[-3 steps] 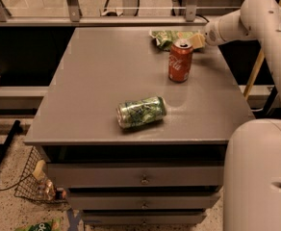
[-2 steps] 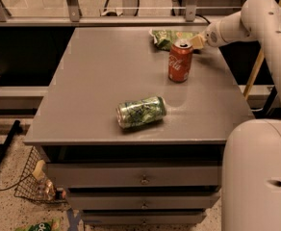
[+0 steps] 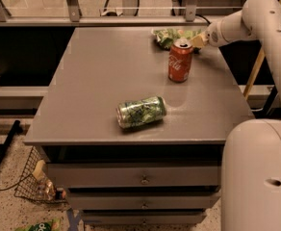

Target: Pick green jalapeno chip bag

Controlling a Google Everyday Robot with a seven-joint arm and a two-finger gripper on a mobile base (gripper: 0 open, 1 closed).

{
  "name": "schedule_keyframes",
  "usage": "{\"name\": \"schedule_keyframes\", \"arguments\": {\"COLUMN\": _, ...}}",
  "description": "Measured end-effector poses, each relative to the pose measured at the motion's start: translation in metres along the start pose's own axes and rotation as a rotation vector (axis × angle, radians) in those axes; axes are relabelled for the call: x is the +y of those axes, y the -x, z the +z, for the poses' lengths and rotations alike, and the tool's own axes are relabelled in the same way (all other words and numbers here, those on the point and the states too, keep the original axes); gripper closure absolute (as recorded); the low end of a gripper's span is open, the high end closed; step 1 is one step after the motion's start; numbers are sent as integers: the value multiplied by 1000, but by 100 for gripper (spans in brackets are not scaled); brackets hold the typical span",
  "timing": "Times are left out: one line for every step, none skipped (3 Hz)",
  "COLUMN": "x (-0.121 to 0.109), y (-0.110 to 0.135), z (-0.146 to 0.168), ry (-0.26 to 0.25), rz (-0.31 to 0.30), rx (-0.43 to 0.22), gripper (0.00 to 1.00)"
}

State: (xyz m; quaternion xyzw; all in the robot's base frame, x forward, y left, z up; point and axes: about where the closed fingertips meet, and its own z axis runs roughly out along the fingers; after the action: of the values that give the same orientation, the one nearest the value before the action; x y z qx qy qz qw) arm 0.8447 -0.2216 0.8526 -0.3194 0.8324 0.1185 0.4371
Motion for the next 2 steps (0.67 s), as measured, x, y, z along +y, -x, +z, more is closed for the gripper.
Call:
{"name": "schedule_keyframes", "arguments": {"x": 4, "y": 38, "z": -26, "ry": -25, "rz": -89, "rx": -74, "gripper": 100}}
{"name": "schedule_keyframes", "arguments": {"x": 12, "y": 88, "z": -65, "ry": -63, "rz": -208, "rx": -180, "gripper": 100}}
